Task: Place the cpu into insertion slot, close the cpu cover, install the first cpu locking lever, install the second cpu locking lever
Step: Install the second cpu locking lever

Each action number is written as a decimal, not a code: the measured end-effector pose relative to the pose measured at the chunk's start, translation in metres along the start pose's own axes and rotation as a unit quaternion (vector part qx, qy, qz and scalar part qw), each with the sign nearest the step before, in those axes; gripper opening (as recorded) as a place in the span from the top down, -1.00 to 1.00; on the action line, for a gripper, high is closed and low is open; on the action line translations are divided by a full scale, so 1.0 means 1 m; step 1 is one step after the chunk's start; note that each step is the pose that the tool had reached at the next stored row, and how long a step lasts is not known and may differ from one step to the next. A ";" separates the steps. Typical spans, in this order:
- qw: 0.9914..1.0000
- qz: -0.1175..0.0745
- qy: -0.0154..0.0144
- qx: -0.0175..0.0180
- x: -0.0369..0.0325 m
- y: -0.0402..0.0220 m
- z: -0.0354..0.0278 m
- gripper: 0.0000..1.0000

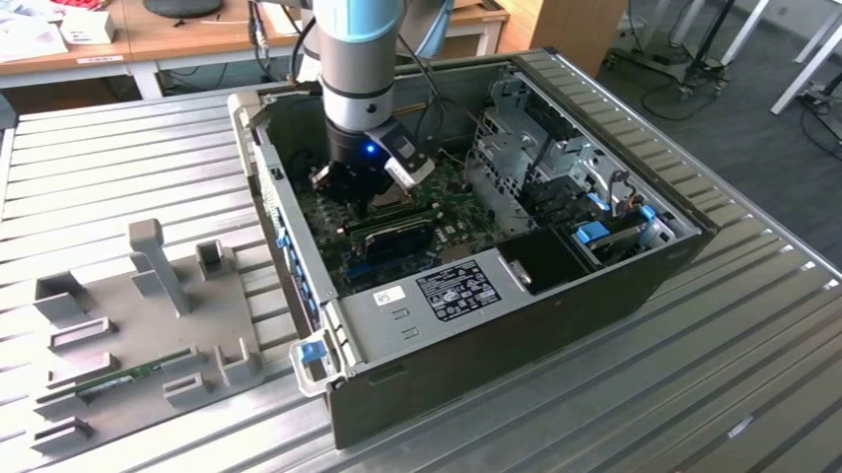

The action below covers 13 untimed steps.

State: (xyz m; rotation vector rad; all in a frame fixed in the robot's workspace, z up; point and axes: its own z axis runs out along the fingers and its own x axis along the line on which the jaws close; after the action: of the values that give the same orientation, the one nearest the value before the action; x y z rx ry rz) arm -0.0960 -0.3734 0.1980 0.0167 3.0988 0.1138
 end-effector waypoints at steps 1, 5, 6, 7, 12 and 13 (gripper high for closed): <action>1.000 0.000 0.000 0.000 0.0002 0.0000 0.0003 0.80; 1.000 0.000 0.000 0.000 0.0006 -0.0001 0.0010 0.80; 1.000 0.000 0.000 0.000 0.0006 -0.0001 0.0012 0.80; 1.000 0.000 0.000 0.000 0.0006 -0.0001 0.0013 0.80; 1.000 0.000 0.000 0.000 0.0008 -0.0001 0.0018 0.80; 1.000 0.000 0.000 0.000 0.0008 -0.0001 0.0019 0.80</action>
State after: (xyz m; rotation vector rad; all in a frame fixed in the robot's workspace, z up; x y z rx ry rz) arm -0.0967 -0.3733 0.1961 0.0166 3.0988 0.1135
